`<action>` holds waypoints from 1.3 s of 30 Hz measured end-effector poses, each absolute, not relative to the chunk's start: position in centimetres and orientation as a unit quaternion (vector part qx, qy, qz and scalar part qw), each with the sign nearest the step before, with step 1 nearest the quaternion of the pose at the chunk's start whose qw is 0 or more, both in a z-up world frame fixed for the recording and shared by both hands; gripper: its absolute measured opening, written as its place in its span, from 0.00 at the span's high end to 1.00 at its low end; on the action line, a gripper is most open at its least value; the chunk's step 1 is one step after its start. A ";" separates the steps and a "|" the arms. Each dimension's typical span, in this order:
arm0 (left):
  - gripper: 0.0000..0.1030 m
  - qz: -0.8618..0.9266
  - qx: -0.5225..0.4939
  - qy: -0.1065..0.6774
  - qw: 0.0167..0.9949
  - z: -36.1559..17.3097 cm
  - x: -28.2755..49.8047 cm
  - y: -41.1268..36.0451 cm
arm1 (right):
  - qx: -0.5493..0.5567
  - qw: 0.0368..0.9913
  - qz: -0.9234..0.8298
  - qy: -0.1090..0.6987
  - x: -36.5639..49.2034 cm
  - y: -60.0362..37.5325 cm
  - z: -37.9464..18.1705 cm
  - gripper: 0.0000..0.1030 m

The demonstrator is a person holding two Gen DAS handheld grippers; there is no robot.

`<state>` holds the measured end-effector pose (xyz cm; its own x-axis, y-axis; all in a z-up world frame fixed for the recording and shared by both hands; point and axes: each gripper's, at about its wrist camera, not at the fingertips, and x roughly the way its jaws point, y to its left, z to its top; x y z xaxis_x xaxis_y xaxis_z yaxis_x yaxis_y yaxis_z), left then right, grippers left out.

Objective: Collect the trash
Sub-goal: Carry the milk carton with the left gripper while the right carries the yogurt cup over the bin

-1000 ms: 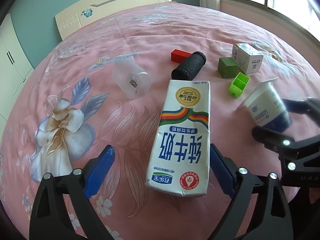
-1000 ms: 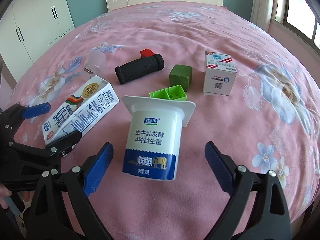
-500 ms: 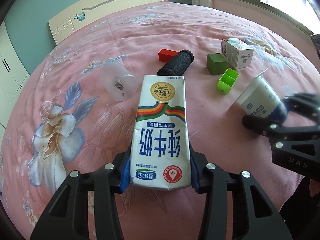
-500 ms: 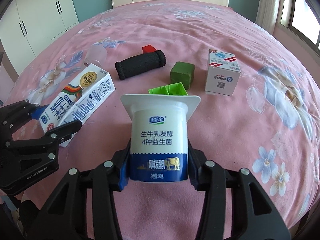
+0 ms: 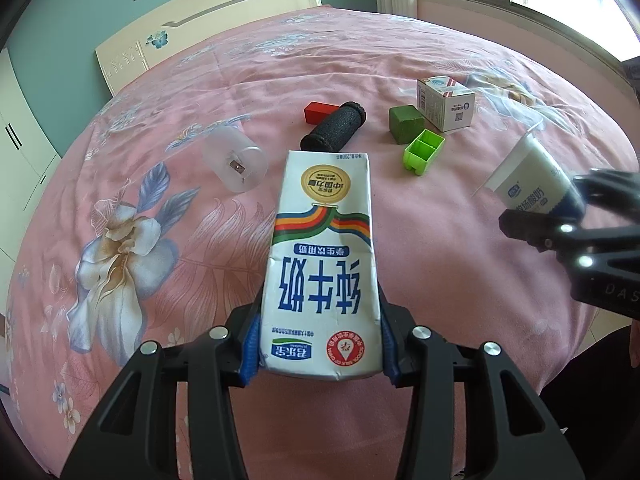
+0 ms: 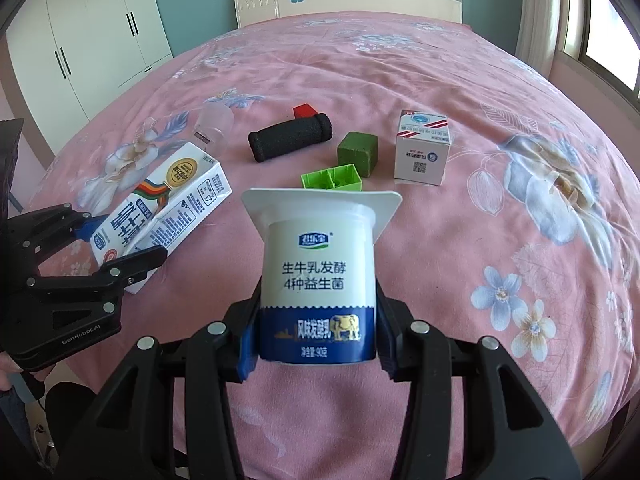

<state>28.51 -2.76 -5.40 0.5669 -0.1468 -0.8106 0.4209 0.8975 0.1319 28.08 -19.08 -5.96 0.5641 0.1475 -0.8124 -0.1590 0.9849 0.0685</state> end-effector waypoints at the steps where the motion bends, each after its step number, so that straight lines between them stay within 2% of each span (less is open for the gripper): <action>1: 0.52 -0.164 0.158 0.434 0.872 -5.1 28.1 -2.7 | -0.007 0.884 0.089 0.458 27.7 -19.1 -5.7 0.54; 9: 0.52 -0.168 0.163 0.426 0.874 -3.8 24.5 -3.1 | -0.007 0.890 0.095 0.446 24.2 -19.4 -4.1 0.54; 24: 0.52 -0.196 0.173 0.433 0.863 -4.5 15.3 -4.8 | -0.022 0.886 0.122 0.448 15.1 -19.1 -3.5 0.54; 39: 0.52 -0.204 0.181 0.465 0.842 -8.6 8.8 -4.7 | -0.038 0.873 0.129 0.468 7.0 -20.5 -5.7 0.54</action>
